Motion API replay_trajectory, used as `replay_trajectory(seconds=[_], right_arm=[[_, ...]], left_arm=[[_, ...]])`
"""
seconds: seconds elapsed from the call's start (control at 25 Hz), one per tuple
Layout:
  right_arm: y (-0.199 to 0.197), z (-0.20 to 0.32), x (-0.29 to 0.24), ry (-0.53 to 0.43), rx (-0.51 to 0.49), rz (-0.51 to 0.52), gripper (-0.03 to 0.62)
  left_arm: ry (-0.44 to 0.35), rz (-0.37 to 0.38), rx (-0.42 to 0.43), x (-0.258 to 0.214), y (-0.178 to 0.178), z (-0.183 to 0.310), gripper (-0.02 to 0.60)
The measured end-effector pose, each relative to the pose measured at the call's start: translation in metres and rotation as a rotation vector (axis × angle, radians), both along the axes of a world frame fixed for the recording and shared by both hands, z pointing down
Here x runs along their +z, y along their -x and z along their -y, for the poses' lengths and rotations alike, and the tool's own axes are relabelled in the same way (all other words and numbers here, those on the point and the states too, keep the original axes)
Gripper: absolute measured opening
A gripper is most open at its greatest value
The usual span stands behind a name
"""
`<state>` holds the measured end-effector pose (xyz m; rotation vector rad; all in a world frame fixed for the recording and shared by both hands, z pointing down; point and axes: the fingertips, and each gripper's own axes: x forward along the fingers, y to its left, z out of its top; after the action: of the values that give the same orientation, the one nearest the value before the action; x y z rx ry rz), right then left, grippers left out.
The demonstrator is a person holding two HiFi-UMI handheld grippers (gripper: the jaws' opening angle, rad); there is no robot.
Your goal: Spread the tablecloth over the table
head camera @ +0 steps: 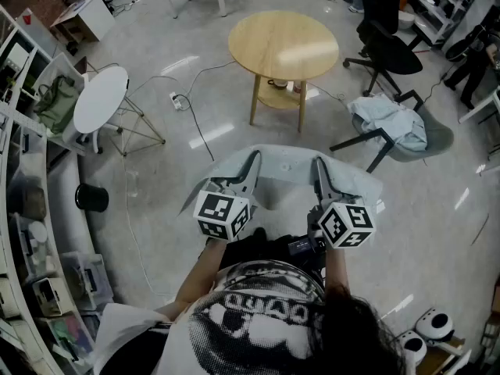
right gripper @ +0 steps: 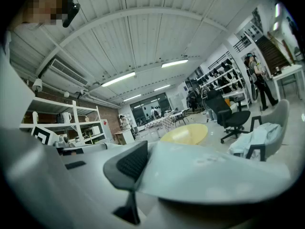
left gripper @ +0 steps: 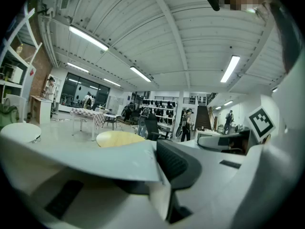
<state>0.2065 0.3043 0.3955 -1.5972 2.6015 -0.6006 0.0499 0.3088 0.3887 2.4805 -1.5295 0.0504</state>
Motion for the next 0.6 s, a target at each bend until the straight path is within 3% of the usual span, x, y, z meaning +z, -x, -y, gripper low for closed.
replay_trajectory(seconds=[0.28, 0.6], right_arm=[[0.019, -0.004, 0.009, 0.019, 0.007, 0.042, 0.069], [0.017, -0.005, 0.009, 0.043, 0.026, 0.08, 0.071]], left_arm=[[-0.015, 0.023, 0.04, 0.003, 0.019, 0.0, 0.046], [-0.043, 0.042, 0.092, -0.004, 0.016, 0.004, 0.047]])
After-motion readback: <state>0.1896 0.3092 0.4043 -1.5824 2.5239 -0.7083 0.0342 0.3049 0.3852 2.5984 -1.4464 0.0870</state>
